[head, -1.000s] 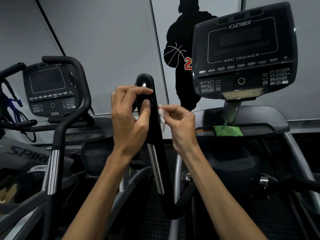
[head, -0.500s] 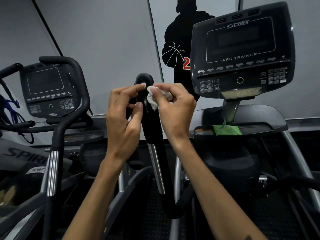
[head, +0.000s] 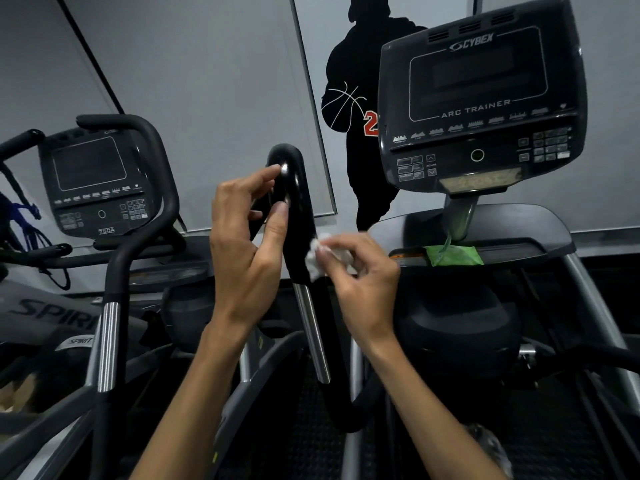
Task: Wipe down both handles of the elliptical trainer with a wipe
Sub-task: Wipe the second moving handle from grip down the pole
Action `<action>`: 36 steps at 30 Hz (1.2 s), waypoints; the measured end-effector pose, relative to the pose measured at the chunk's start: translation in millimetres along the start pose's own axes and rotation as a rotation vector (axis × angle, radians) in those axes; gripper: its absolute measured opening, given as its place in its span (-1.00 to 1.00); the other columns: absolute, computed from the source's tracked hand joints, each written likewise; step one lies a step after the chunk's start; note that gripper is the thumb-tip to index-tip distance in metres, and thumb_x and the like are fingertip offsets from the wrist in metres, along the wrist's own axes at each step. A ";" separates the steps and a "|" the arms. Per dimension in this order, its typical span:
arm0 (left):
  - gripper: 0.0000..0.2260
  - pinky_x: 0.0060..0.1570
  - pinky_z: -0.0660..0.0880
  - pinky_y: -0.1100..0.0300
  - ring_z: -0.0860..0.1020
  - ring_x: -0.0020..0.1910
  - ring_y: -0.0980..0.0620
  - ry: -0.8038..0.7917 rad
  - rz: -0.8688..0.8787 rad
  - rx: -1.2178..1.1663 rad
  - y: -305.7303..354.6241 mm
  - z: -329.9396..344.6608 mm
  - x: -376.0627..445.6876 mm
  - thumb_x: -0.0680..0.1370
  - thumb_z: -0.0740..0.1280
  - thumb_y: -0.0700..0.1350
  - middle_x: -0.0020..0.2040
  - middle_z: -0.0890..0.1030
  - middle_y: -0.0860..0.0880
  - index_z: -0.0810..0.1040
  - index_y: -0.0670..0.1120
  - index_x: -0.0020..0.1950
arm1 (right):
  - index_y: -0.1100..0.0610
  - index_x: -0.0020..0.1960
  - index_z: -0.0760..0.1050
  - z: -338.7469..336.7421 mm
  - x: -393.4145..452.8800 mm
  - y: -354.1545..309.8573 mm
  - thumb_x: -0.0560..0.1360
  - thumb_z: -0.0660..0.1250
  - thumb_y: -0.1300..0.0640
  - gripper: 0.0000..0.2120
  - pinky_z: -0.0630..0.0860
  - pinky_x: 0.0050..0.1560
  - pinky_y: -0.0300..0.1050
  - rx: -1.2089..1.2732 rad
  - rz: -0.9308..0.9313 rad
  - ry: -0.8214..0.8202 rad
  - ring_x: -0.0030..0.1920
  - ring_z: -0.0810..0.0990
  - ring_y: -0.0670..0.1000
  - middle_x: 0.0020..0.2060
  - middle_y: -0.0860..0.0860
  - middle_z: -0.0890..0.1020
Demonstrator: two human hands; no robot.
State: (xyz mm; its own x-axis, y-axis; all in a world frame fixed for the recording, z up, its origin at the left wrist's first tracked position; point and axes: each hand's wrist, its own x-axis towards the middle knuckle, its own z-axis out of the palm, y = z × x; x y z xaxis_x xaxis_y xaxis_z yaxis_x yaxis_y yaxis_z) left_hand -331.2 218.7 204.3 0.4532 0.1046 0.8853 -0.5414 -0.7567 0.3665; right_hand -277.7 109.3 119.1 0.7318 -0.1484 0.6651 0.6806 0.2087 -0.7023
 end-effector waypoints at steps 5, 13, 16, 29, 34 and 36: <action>-0.73 0.11 0.45 0.27 0.52 0.20 0.09 -0.011 -0.008 0.008 3.6 5.6 0.7 0.63 0.31 -0.24 0.19 0.51 -0.02 0.52 -0.13 0.33 | 0.07 -0.08 0.67 12.9 30.2 -5.2 0.48 0.50 0.27 -0.89 0.64 0.02 0.15 0.209 0.153 0.048 -0.10 0.70 0.07 -0.14 0.12 0.72; -0.77 0.10 0.47 0.17 0.53 0.15 -0.02 -0.021 0.028 0.027 2.5 5.9 -3.1 0.63 0.33 -0.25 0.16 0.51 -0.02 0.55 -0.09 0.27 | 0.07 -0.06 0.67 7.9 -5.0 4.0 0.49 0.48 0.24 -0.91 0.61 0.03 0.27 0.155 0.099 0.061 -0.06 0.69 0.12 -0.12 0.04 0.70; -0.78 0.09 0.50 0.10 0.53 0.15 -0.04 -0.024 0.044 0.033 3.4 5.1 -4.8 0.62 0.32 -0.23 0.15 0.50 0.02 0.55 -0.07 0.26 | 0.07 -0.07 0.68 18.5 20.3 -4.3 0.50 0.48 0.23 -0.93 0.60 0.04 0.31 0.227 0.173 0.095 -0.08 0.69 0.20 -0.13 0.11 0.71; -0.78 0.06 0.50 0.10 0.47 0.17 0.04 0.061 0.010 0.047 -1.3 3.8 -14.0 0.55 0.39 -0.21 0.13 0.47 0.09 0.59 -0.10 0.19 | 0.14 -0.09 0.68 16.1 8.6 -15.6 0.53 0.47 0.23 -0.97 0.63 -0.10 -0.06 0.050 0.120 0.127 -0.19 0.68 -0.10 -0.23 -0.06 0.71; -0.77 0.02 0.51 0.06 0.47 0.13 0.08 0.069 0.010 0.055 -4.1 1.9 -13.7 0.54 0.40 -0.24 0.11 0.44 0.20 0.59 -0.06 0.18 | 0.13 -0.10 0.66 17.1 -0.3 -3.0 0.55 0.42 0.28 -0.90 0.61 -0.18 -0.07 0.043 0.206 0.146 -0.26 0.64 -0.13 -0.28 -0.09 0.69; -0.78 0.03 0.51 0.07 0.47 0.13 0.09 0.068 0.004 0.048 -2.9 2.5 -14.1 0.54 0.40 -0.24 0.10 0.45 0.20 0.59 -0.06 0.17 | 0.12 -0.12 0.65 23.4 19.6 -7.5 0.53 0.43 0.28 -0.91 0.60 -0.18 0.00 0.108 0.203 0.161 -0.28 0.62 -0.07 -0.28 -0.03 0.69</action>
State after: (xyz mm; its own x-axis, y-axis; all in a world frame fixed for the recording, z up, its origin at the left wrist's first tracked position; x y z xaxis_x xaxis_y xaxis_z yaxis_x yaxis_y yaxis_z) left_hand -334.2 217.8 190.0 0.4008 0.1437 0.9048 -0.5076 -0.7874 0.3498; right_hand -269.3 127.4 143.4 0.8549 -0.2430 0.4583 0.5179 0.3502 -0.7804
